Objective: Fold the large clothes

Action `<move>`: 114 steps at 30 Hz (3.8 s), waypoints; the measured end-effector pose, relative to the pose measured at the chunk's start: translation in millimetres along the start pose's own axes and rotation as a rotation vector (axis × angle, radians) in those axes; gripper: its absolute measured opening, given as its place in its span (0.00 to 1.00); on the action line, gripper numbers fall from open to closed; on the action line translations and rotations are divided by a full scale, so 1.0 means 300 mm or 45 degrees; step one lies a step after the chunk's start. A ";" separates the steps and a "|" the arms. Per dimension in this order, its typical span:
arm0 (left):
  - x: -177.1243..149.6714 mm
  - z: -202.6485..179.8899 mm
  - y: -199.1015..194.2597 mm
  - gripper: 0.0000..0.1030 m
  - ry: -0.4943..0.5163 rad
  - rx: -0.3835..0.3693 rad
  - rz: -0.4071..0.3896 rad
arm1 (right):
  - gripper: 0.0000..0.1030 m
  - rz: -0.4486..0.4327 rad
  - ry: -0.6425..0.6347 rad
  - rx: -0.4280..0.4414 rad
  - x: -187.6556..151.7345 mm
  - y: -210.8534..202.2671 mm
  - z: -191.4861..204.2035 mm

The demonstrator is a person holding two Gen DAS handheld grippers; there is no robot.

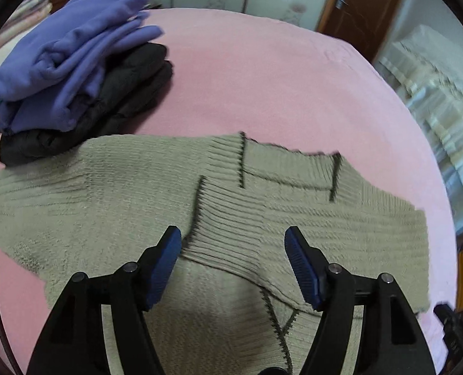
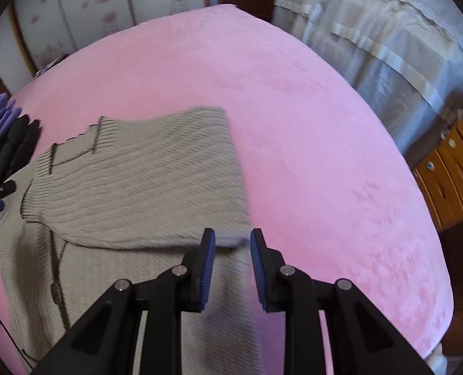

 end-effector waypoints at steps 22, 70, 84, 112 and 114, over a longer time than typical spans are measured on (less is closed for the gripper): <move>-0.035 -0.041 0.125 0.74 0.095 0.063 0.214 | 0.07 0.214 -0.034 0.019 -0.043 0.134 0.052; -0.219 0.493 -0.923 0.83 -0.064 0.027 -0.026 | 0.08 0.177 -0.360 0.207 -0.225 -0.575 0.743; -0.405 1.048 -0.934 0.83 -0.348 0.041 -0.016 | 0.25 0.272 -0.536 0.313 -0.433 -0.666 1.278; -0.626 1.825 -0.261 0.82 -1.019 -0.183 0.090 | 0.25 0.328 -0.569 0.257 -0.666 -0.362 1.843; -0.633 1.834 -0.192 0.77 -1.060 -0.222 0.096 | 0.25 0.342 -0.567 0.255 -0.686 -0.329 1.861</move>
Point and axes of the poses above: each gripper's, at about its wrist camera, not at the fingertips, and y roughly the way its jaws point, z to its left, x to its top, the point moved 8 cm from there along y, roughly the way its jaws point, and after that the axes turned 13 degrees about y, right-handed, at the moved point
